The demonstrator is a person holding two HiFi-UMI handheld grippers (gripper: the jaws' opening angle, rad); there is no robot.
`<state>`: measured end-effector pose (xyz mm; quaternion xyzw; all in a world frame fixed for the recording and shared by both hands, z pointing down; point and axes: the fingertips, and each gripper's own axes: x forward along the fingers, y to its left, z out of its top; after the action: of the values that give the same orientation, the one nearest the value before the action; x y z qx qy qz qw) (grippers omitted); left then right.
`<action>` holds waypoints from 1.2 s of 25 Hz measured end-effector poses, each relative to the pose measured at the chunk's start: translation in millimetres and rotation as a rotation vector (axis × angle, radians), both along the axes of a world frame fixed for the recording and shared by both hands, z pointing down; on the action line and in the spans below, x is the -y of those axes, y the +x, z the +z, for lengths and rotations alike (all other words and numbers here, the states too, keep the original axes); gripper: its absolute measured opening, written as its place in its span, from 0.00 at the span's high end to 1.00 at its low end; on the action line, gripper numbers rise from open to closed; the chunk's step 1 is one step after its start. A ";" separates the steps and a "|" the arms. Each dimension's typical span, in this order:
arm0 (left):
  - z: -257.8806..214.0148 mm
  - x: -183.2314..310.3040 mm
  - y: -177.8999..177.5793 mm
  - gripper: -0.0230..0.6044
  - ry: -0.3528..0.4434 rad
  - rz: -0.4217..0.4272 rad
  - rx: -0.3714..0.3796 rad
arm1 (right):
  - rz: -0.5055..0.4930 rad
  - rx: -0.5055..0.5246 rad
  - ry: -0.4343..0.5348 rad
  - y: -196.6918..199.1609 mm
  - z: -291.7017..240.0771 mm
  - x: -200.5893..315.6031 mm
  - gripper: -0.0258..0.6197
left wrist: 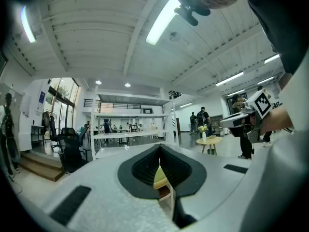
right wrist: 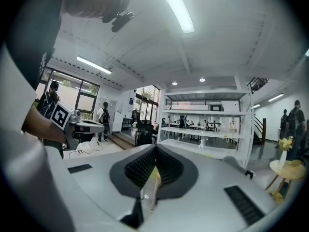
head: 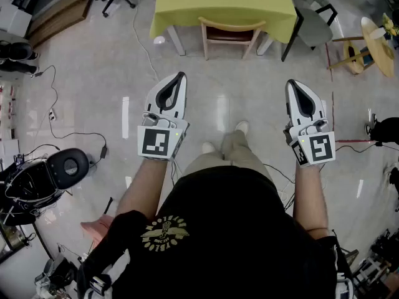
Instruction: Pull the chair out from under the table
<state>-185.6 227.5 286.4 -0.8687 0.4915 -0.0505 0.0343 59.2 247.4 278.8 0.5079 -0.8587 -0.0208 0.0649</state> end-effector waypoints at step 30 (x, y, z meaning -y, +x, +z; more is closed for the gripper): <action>-1.4 108.2 116.4 0.95 -0.001 -0.083 0.038 | -0.115 0.059 -0.028 109.6 21.4 128.8 0.94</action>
<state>-69.1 119.3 285.0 -0.8464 0.5265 -0.0685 0.0411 168.8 118.6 300.2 0.4571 -0.8883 0.0026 0.0452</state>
